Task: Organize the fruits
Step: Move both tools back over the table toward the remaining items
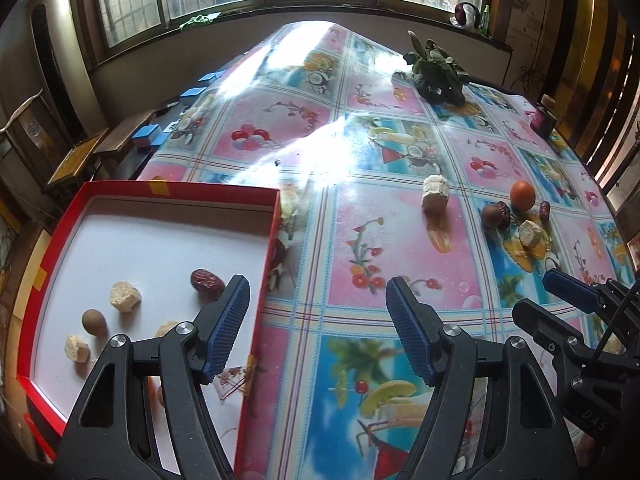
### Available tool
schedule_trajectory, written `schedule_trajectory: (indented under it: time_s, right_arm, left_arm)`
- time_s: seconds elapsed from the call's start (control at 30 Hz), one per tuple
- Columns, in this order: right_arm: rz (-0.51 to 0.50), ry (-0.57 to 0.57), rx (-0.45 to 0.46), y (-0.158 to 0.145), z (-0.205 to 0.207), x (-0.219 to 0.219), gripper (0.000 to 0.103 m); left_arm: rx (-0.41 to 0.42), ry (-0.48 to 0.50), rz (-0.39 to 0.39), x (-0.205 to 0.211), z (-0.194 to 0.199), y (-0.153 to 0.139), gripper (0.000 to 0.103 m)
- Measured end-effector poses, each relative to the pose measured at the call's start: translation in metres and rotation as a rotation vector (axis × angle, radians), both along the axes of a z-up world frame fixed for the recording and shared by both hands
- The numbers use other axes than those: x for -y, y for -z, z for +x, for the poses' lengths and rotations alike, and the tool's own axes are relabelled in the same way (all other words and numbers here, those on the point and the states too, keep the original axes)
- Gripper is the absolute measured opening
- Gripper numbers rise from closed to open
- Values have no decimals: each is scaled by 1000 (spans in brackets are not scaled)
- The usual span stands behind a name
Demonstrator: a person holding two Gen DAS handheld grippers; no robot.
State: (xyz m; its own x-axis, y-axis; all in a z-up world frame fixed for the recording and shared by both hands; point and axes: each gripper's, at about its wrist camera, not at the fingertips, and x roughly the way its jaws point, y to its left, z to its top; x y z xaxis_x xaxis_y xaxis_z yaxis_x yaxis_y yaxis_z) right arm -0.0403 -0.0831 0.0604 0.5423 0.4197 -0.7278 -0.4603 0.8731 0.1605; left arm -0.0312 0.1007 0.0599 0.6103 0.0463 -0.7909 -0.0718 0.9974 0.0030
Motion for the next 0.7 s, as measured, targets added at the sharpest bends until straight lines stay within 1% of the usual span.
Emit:
schedule_trajectory:
  time_s: [0.17,0.27,0.5,0.57,0.7]
  right_arm:
    - [7,69,-23,6,11,33,49]
    - [18,93,-33,8,18,47,49]
    - [24,111,-46,12,33,64,49]
    - [29,117,-46,13,36,68,49]
    - [55,131,-58,14,44,76,49]
  left_arm:
    - [-13,50,-2,21,21,2,71]
    - [-28,80,-23,30,37,5,71]
    - [-61,140,-45,51,75,11,71]
    - [-68,159,-66,56,83,12,71]
    - [-83,184,-77,65,99,17,71]
